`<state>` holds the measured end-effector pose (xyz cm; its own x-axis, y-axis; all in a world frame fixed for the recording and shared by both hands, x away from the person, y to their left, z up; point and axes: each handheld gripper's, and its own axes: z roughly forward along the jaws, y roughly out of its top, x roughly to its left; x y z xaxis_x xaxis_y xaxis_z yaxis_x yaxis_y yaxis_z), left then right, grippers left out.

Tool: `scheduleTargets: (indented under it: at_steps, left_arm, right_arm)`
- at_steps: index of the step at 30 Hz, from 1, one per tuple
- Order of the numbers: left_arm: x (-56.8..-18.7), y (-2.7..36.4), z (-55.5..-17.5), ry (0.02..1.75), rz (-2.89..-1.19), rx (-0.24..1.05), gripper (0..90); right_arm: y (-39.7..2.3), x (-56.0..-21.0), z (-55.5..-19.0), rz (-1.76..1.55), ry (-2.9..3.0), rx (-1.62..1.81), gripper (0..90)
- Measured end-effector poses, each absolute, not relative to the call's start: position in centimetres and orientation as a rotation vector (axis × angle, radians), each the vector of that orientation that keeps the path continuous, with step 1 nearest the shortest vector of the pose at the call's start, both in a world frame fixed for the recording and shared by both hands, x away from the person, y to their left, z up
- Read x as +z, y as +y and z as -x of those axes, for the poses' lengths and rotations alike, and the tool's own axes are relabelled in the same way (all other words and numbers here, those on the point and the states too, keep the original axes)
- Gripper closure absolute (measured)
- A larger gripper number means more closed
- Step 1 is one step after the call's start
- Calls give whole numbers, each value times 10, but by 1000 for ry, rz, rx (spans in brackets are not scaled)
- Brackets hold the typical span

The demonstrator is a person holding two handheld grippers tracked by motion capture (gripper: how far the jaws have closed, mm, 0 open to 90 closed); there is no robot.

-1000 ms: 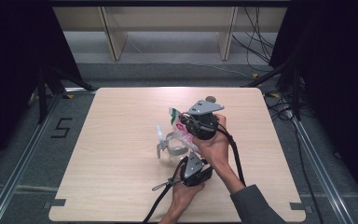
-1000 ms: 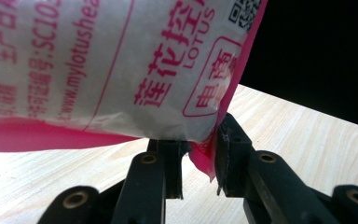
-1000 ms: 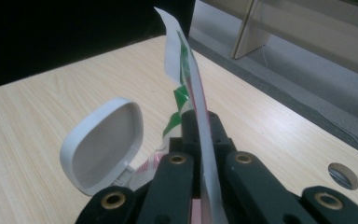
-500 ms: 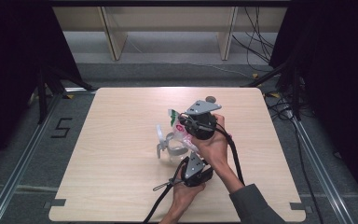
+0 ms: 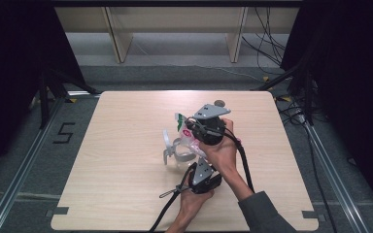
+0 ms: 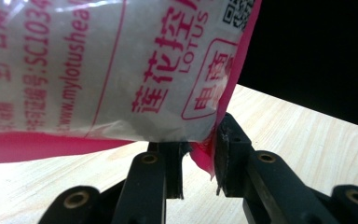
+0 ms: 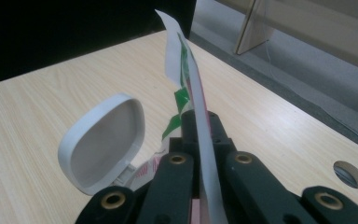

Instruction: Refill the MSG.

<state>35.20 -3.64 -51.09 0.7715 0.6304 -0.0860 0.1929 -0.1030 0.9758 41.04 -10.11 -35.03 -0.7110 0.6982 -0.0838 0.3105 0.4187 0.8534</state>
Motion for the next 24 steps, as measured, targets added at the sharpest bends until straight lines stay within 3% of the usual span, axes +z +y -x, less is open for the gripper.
scheduleTargets:
  at_steps: [24]
  left_arm:
    - [-509, -37, -353, 662, -1663, 414, 746]
  right_arm:
    - [-100, -351, -411, -827, 2230, 1226, 900]
